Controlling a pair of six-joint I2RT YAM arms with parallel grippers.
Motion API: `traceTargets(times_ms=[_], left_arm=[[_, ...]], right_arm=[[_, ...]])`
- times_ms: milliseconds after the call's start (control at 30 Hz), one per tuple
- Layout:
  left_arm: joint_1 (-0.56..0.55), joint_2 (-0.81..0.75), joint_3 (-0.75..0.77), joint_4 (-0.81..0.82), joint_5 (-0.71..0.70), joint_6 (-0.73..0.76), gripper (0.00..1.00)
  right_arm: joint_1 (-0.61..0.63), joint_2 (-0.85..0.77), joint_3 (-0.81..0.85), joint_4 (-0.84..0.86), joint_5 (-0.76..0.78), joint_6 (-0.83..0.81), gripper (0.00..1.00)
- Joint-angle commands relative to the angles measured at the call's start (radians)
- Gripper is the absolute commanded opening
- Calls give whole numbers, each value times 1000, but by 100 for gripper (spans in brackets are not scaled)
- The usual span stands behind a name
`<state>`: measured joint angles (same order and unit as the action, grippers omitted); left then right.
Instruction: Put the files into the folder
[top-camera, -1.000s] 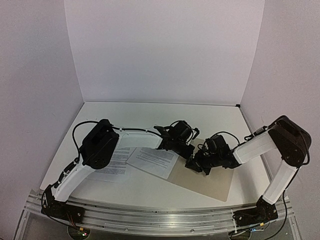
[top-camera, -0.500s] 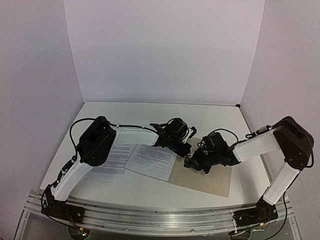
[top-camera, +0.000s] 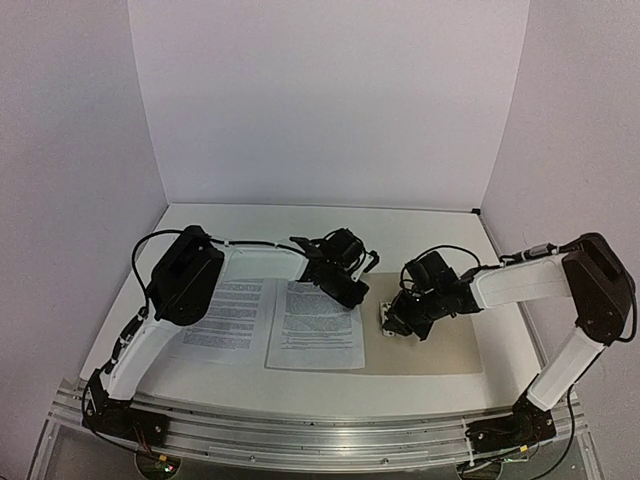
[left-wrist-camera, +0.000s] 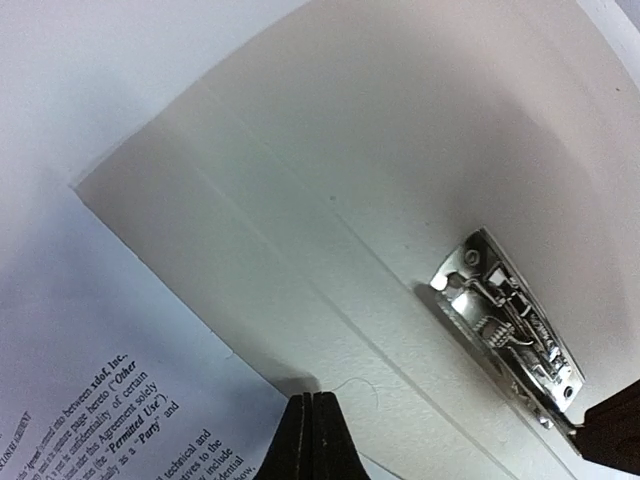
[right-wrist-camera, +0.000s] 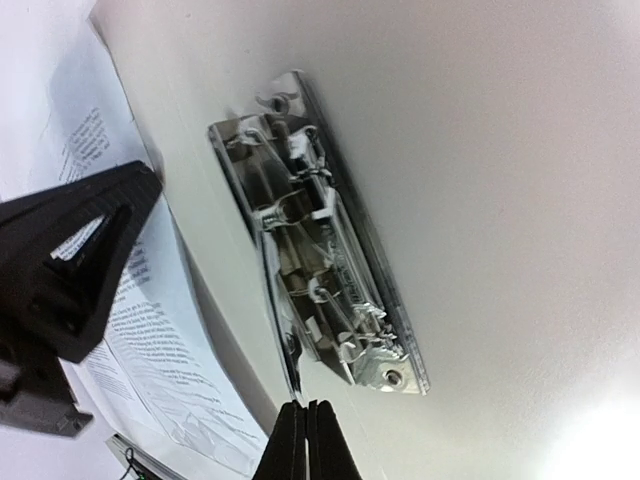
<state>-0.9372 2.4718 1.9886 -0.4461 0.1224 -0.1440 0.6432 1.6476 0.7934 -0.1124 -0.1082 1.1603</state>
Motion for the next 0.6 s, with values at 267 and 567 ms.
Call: traceTargets(times_ms=[267,567], left_arm=[[17,21,78,-133,65,-38,10],[11,17,96,-78,203,4,20]], right_arm=[[-23,32,168,-327,-22,-89,6],[-41,27,251,-329,-52,-83,11]])
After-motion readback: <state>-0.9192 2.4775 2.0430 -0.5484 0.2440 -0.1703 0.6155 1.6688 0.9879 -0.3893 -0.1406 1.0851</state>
